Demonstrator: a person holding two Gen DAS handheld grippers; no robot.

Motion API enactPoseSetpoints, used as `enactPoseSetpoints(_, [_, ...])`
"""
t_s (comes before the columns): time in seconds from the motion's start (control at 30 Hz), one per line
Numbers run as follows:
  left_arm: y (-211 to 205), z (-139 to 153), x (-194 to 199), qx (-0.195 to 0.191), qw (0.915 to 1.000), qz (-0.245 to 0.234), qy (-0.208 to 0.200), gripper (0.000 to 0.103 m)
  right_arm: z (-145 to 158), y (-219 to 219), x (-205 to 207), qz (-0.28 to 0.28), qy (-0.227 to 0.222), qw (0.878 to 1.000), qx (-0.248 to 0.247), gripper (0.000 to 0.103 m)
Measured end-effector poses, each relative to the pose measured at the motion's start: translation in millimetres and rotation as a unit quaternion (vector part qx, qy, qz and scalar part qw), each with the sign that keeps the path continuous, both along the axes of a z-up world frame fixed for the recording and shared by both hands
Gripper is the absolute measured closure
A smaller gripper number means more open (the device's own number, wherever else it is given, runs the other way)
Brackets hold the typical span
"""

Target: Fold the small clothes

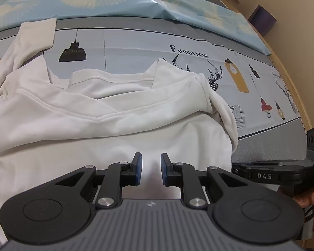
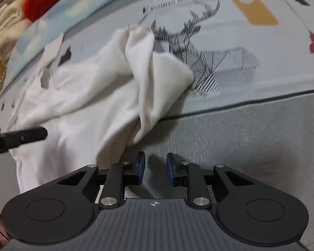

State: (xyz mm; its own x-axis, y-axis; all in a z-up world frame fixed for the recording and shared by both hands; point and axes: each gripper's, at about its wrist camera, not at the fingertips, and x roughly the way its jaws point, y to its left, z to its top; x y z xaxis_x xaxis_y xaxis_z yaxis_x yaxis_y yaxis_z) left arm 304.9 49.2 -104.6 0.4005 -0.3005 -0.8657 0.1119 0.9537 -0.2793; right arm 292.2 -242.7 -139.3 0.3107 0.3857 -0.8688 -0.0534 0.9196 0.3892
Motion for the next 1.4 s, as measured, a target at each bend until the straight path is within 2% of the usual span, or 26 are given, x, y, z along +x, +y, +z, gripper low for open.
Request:
enactPoseSetpoints(0.13, [0.9, 0.3, 0.2, 0.000, 1.0000, 0.001, 0.000, 0.084, 4.5, 7.8, 7.4, 0.000, -0.048, 0.998, 0.040, 0.072])
enactPoseSetpoints(0.23, [1.3, 0.0, 0.2, 0.001, 1.0000, 0.001, 0.002, 0.084, -4.6, 20.0, 11.7, 0.004, -0.050, 0.999, 0.009, 0.072])
enactPoseSetpoints(0.27, [1.4, 0.3, 0.7, 0.001, 1.0000, 0.001, 0.002, 0.084, -6.4, 24.0, 11.3, 0.004, -0.053, 0.999, 0.002, 0.075])
enactPoseSetpoints(0.3, [1.7, 0.9, 1.3, 0.002, 1.0000, 0.002, 0.001, 0.084, -5.4, 26.7, 10.9, 0.005, -0.060, 0.998, -0.002, 0.098])
enactPoseSetpoints(0.43, [5.9, 2.5, 2.4, 0.003, 1.0000, 0.009, -0.002, 0.084, 11.9, 23.5, 13.8, 0.030, -0.086, 0.996, -0.012, 0.102])
enactPoseSetpoints(0.47, [7.0, 2.6, 2.1, 0.006, 0.9999, 0.010, -0.002, 0.084, 27.6, 19.3, 15.2, 0.039, -0.111, 0.992, -0.048, 0.102])
enactPoseSetpoints(0.5, [8.3, 3.2, 2.0, 0.007, 0.9999, 0.011, -0.003, 0.084, 45.2, 19.0, 16.0, 0.047, -0.146, 0.983, -0.105, 0.102])
enactPoseSetpoints(0.53, [9.6, 4.0, 2.3, 0.008, 0.9999, 0.012, -0.005, 0.084, 66.5, 19.8, 14.7, 0.056, -0.197, 0.962, -0.180, 0.102])
enactPoseSetpoints(0.57, [10.5, 4.7, 2.3, 0.009, 0.9999, 0.013, -0.006, 0.084, 82.9, 22.7, 11.6, 0.057, -0.253, 0.930, -0.261, 0.101])
enactPoseSetpoints(0.6, [11.5, 4.9, 2.4, 0.009, 0.9999, 0.013, -0.007, 0.084, 94.4, 27.1, 6.7, 0.047, -0.315, 0.879, -0.355, 0.100])
enactPoseSetpoints(0.63, [11.5, 4.6, 2.4, 0.010, 0.9998, 0.013, -0.006, 0.084, 98.6, 28.9, 3.0, 0.024, -0.363, 0.831, -0.421, 0.097])
enactPoseSetpoints(0.67, [11.2, 3.9, 2.3, 0.011, 0.9998, 0.014, -0.005, 0.084, 100.9, 25.0, 2.7, -0.003, -0.387, 0.804, -0.452, 0.095])
enactPoseSetpoints(0.7, [10.8, 3.3, 2.1, 0.011, 0.9998, 0.013, -0.004, 0.084, 102.5, 13.8, 8.2, -0.023, -0.371, 0.820, -0.435, 0.095])
enactPoseSetpoints(0.77, [10.0, 2.4, 1.4, 0.013, 0.9999, 0.009, -0.003, 0.084, 100.7, -19.1, 17.9, -0.073, -0.313, 0.885, -0.338, 0.095])
enactPoseSetpoints(0.8, [9.8, 2.8, 1.3, 0.013, 0.9999, 0.008, -0.003, 0.084, 96.0, -36.6, 20.9, -0.107, -0.282, 0.906, -0.296, 0.095])
enactPoseSetpoints(0.83, [10.2, 3.5, 1.7, 0.012, 0.9999, 0.009, -0.003, 0.084, 90.7, -49.8, 22.6, -0.133, -0.256, 0.919, -0.270, 0.094])
enactPoseSetpoints(0.93, [12.3, 6.5, 3.2, 0.009, 0.9999, 0.012, -0.008, 0.084, 69.8, -81.9, 21.2, -0.183, -0.173, 0.951, -0.180, 0.082])
enactPoseSetpoints(1.0, [12.3, 7.2, 4.0, 0.010, 0.9998, 0.014, -0.008, 0.084, 53.5, -93.2, 14.8, -0.207, -0.125, 0.964, -0.111, 0.065])
enactPoseSetpoints(1.07, [12.3, 6.3, 4.1, 0.012, 0.9998, 0.015, -0.007, 0.084, 33.7, -91.2, 10.2, -0.211, -0.072, 0.974, -0.039, 0.056])
enactPoseSetpoints(1.1, [12.0, 5.6, 3.9, 0.013, 0.9998, 0.014, -0.006, 0.084, 26.0, -88.6, 8.8, -0.212, -0.052, 0.976, -0.013, 0.056])
enactPoseSetpoints(1.17, [11.4, 4.3, 3.8, 0.015, 0.9998, 0.013, -0.004, 0.084, 16.5, -76.4, 8.3, -0.209, -0.036, 0.977, 0.006, 0.053])
enactPoseSetpoints(1.27, [9.9, 3.6, 4.5, 0.015, 0.9998, 0.013, -0.003, 0.084, -5.1, -51.6, 15.4, -0.169, -0.005, 0.985, -0.021, 0.053])
enactPoseSetpoints(1.3, [10.3, 3.3, 4.9, 0.014, 0.9998, 0.013, -0.003, 0.084, -8.9, -46.5, 14.9, -0.167, -0.004, 0.986, -0.030, 0.058])
enactPoseSetpoints(1.33, [9.9, 3.2, 5.2, 0.014, 0.9998, 0.013, -0.003, 0.084, -8.5, -42.9, 14.7, -0.163, -0.010, 0.986, -0.039, 0.069])
enactPoseSetpoints(1.37, [9.7, 3.1, 5.4, 0.014, 0.9998, 0.012, -0.003, 0.084, -5.4, -41.1, 17.6, -0.151, -0.012, 0.988, -0.039, 0.093])
enactPoseSetpoints(1.4, [10.0, 2.8, 5.2, 0.015, 0.9998, 0.012, -0.004, 0.084, -0.5, -42.3, 19.9, -0.142, -0.012, 0.989, -0.031, 0.093])
